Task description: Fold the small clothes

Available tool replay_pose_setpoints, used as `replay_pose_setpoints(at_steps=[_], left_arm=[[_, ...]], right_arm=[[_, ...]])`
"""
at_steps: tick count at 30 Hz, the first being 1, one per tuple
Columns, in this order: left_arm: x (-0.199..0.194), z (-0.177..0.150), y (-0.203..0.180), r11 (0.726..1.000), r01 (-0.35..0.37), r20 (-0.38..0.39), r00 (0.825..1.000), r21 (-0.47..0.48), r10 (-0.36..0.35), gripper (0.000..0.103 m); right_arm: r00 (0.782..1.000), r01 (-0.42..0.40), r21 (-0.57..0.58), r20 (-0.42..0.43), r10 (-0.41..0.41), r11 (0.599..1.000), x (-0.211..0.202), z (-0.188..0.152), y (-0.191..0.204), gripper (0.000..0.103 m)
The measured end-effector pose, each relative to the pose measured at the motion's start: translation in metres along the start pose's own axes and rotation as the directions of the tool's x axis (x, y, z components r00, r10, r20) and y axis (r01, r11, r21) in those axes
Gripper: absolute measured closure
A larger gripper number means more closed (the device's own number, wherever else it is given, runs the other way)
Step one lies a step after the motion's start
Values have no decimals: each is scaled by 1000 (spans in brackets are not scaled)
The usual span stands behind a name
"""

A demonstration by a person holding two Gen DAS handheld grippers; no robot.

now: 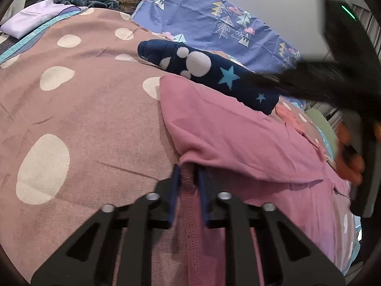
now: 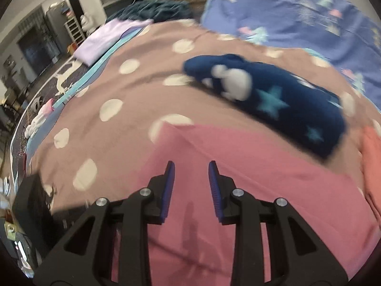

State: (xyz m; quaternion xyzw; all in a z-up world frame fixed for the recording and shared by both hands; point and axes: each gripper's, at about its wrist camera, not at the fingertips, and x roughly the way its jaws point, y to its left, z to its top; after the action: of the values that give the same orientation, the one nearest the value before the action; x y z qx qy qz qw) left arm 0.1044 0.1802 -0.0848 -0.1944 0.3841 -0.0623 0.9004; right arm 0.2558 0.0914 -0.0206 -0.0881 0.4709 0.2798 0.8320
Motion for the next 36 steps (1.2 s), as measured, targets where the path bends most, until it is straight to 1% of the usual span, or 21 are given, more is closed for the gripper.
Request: replay_pose_setpoints(at_steps=[1, 3, 6, 7, 8, 9, 12, 14, 16, 17, 18, 20, 22, 24, 28, 30, 31, 32, 33, 34, 36], left_arm=[[-1, 0, 2, 1000, 6, 3, 1000, -4, -6, 90], [-1, -1, 4, 1000, 15, 0, 1000, -13, -15, 90], [1, -1, 7, 999, 22, -13, 1000, -26, -23, 90], [1, -1, 7, 999, 25, -14, 1000, -28, -25, 91], [0, -1, 8, 999, 25, -12, 1000, -29, -25, 94], [-2, -1, 7, 1000, 12, -5, 1000, -28, -12, 96], [-8, -3, 5, 995, -100, 8, 995, -11, 100, 97], [-8, -7, 1, 990, -144, -10, 989, 8, 144, 98], [-8, -9, 0, 986, -163, -18, 986, 25, 164, 98], [-9, -10, -1, 986, -166, -22, 986, 33, 167, 98], [-10, -10, -1, 986, -165, -23, 986, 39, 166, 98], [-13, -11, 1, 988, -149, -25, 988, 33, 150, 97], [-15, -11, 4, 990, -137, -28, 990, 27, 137, 95], [-16, -9, 3, 990, -138, -27, 990, 36, 139, 95], [-27, -7, 0, 987, -145, -5, 989, 69, 145, 95], [-40, -3, -3, 994, -77, 33, 997, 72, 75, 95], [-45, -3, -7, 997, -34, 55, 998, 74, 30, 95], [-55, -2, -14, 995, 37, 93, 995, 91, -45, 95], [-59, -1, -21, 991, 80, 114, 989, 110, -92, 95], [-60, -1, -30, 984, 118, 126, 983, 135, -135, 95], [-45, 2, -49, 982, 110, 79, 989, 155, -123, 95]], right_arm=[[1000, 12, -28, -10, -12, 1000, 14, 9, 12, 67], [998, 47, -79, -40, -50, 996, 41, 24, 30, 43], [986, 136, -126, -80, -147, 983, 75, 34, 46, 41], [981, 149, -135, -103, -163, 980, 87, 35, 49, 51], [979, 147, -147, -118, -164, 978, 95, 35, 51, 99], [976, 146, -158, -138, -168, 977, 102, 35, 52, 99], [984, 159, -128, -64, -168, 979, 104, 37, 48, 99], [990, 123, -80, -61, -129, 989, 112, 37, 39, 99], [996, 88, -88, -15, -89, 992, 109, 33, 35, 95], [996, 91, -94, -6, -92, 991, 105, 32, 35, 81], [995, 103, -94, -2, -104, 990, 100, 32, 34, 61], [994, 96, -66, 57, -92, 993, 67, 22, 22, 56], [993, 65, -35, 102, -61, 997, 33, 5, 6, 58], [992, 36, 15, 119, -38, 999, 0, -23, -17, 73], [992, 11, 180, 125, -34, 984, -59, -117, -81, 84], [986, 74, 285, 120, -112, 956, -79, -160, -116, 84], [982, 126, 352, 87, -166, 928, -82, -180, -135, 84], [966, 237, 419, -2, -260, 876, -76, -204, -160, 90], [967, 229, 432, -2, -253, 872, -73, -216, -170, 91], [979, 129, 427, 88, -183, 895, -74, -231, -181, 91], [983, 32, 455, 148, -111, 890, -76, -240, -193, 91]])
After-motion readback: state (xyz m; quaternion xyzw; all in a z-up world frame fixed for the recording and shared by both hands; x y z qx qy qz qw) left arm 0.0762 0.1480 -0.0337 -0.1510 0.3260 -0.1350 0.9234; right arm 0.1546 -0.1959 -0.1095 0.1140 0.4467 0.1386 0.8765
